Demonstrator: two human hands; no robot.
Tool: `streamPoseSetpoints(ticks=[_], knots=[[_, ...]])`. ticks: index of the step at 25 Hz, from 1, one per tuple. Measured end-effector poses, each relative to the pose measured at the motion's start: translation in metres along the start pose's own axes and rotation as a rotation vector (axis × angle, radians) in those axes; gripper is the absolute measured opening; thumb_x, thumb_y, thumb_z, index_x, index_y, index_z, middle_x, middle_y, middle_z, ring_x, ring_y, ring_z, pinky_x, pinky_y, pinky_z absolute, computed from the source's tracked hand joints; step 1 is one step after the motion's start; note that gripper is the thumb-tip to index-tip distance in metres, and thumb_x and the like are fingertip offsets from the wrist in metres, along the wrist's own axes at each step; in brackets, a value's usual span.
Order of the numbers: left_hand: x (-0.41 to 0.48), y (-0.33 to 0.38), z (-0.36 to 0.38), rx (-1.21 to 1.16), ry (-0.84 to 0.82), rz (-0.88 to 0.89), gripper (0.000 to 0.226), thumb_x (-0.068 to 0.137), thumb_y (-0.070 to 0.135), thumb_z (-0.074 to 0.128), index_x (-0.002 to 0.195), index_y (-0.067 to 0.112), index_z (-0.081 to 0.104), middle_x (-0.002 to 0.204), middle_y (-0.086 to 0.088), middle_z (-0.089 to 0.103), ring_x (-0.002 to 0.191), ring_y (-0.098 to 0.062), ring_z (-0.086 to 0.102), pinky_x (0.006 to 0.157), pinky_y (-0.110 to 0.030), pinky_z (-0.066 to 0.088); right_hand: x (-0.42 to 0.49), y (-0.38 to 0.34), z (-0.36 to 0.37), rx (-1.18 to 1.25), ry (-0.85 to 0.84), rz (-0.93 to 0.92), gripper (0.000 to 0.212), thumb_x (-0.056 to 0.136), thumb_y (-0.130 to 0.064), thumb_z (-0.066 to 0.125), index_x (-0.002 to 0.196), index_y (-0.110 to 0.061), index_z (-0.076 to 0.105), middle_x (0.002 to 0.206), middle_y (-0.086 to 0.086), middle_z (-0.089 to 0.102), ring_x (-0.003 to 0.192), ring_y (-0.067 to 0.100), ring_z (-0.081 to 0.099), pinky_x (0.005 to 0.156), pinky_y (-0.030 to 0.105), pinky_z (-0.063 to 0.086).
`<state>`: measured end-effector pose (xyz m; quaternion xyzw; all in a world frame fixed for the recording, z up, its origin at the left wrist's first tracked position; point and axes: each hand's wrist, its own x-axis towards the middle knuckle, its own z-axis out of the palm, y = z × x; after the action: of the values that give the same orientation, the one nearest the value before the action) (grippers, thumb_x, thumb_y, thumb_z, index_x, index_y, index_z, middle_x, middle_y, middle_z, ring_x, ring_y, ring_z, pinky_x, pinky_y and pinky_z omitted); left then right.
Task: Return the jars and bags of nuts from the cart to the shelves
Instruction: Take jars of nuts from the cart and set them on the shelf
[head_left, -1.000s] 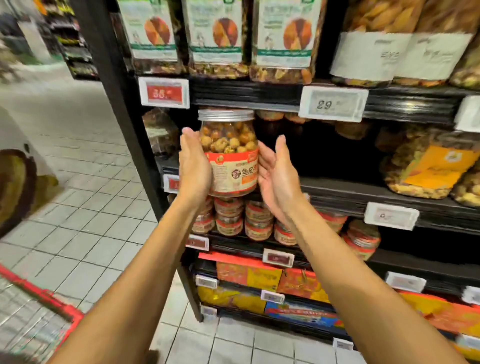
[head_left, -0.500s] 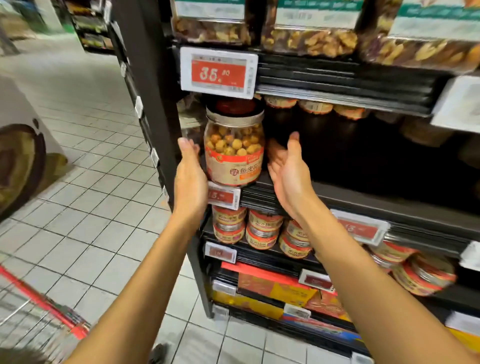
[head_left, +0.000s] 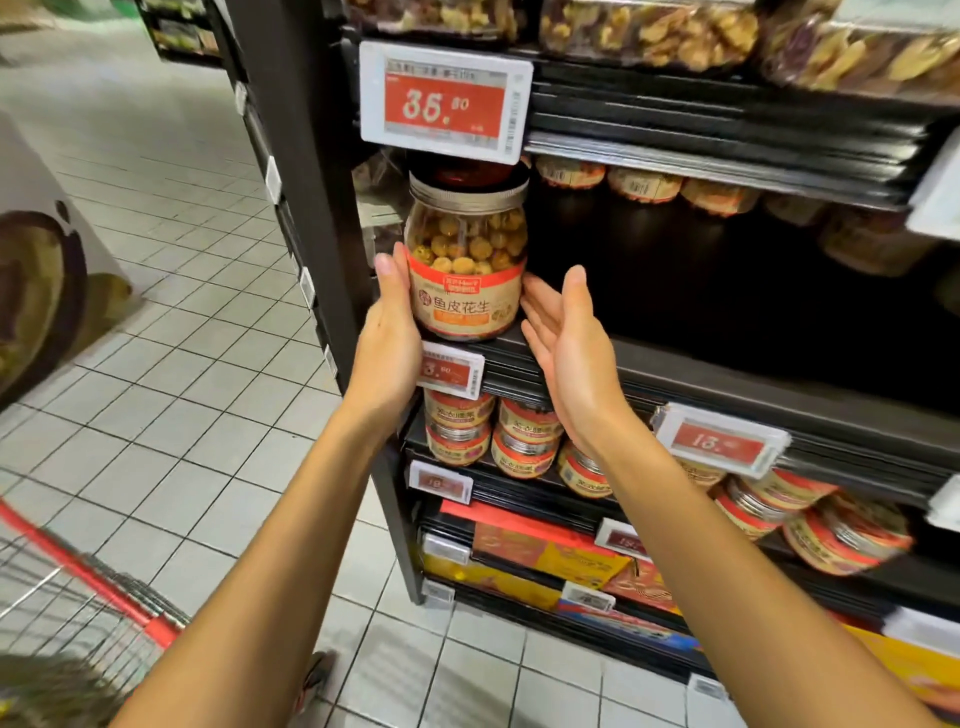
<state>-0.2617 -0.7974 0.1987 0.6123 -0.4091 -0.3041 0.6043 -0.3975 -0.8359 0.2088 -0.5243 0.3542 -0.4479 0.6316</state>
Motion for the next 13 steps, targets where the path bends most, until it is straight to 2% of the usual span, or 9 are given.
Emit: streamPoseSetpoints(ticks=[2,3,5,6,8,11,13], knots=[[-0.004,0.007,0.003,0.001,0.047,-0.004,0.055,0.098,0.054,0.009,0.140,0.035,0.039,0.112,0.033,0.048,0.090,0.034,0.042,0.062,0.014,0.026,-0.001,0.001,0.004,-0.026,-0.023,0.007,0.057,0.101,-0.040,0.016,0.143,-0.004,0.031,0.150,0.007,0.035,0.137,0.013,0.033,0.114,0.025,0.024],[-0.008,0.011,0.005,-0.002,0.077,-0.011,0.054,0.098,0.054,0.010,0.137,0.036,0.044,0.109,0.030,0.052,0.084,0.033,0.046,0.060,0.013,0.029,-0.002,-0.001,0.004,-0.038,-0.033,0.010,0.056,0.101,-0.039,0.016,0.143,-0.004,0.031,0.150,0.007,0.035,0.137,0.013,0.033,0.114,0.026,0.024],[-0.027,0.016,0.006,-0.017,0.121,-0.010,0.051,0.098,0.054,0.013,0.127,0.040,0.053,0.113,0.024,0.058,0.090,0.021,0.052,0.069,0.007,0.034,-0.007,-0.004,0.001,-0.053,-0.037,-0.001,0.055,0.102,-0.038,0.016,0.141,-0.004,0.036,0.147,0.007,0.040,0.135,0.013,0.037,0.114,0.026,0.026],[-0.044,0.017,0.005,-0.029,0.138,0.012,0.044,0.099,0.051,0.017,0.119,0.044,0.056,0.109,0.028,0.060,0.094,0.018,0.052,0.076,0.002,0.035,-0.013,-0.004,0.000,-0.045,-0.023,-0.016,0.053,0.102,-0.037,0.018,0.138,-0.004,0.041,0.143,0.007,0.045,0.132,0.013,0.041,0.113,0.027,0.029],[-0.084,0.015,-0.007,-0.061,0.179,0.041,0.035,0.101,0.041,0.027,0.096,0.043,0.061,0.092,0.032,0.065,0.092,0.015,0.057,0.081,-0.005,0.039,-0.034,0.002,-0.002,-0.001,0.012,-0.056,0.048,0.103,-0.033,0.022,0.125,-0.004,0.054,0.127,0.004,0.058,0.119,0.012,0.055,0.105,0.026,0.041],[-0.163,-0.001,-0.044,-0.180,0.351,-0.084,0.043,0.102,0.028,0.033,0.082,0.017,0.069,0.078,0.006,0.074,0.075,-0.007,0.069,0.071,-0.014,0.051,-0.086,0.033,0.020,0.046,-0.216,0.080,0.043,0.103,-0.027,0.024,0.104,-0.006,0.061,0.108,0.004,0.066,0.092,0.013,0.069,0.083,0.022,0.054],[-0.225,-0.015,-0.073,-0.208,0.588,-0.180,0.045,0.101,0.024,0.033,0.076,0.011,0.067,0.071,0.003,0.073,0.063,-0.009,0.068,0.063,-0.015,0.052,-0.126,0.059,0.046,0.022,-0.417,0.243,0.040,0.103,-0.026,0.026,0.098,-0.008,0.061,0.104,0.005,0.066,0.082,0.015,0.071,0.076,0.023,0.055]])
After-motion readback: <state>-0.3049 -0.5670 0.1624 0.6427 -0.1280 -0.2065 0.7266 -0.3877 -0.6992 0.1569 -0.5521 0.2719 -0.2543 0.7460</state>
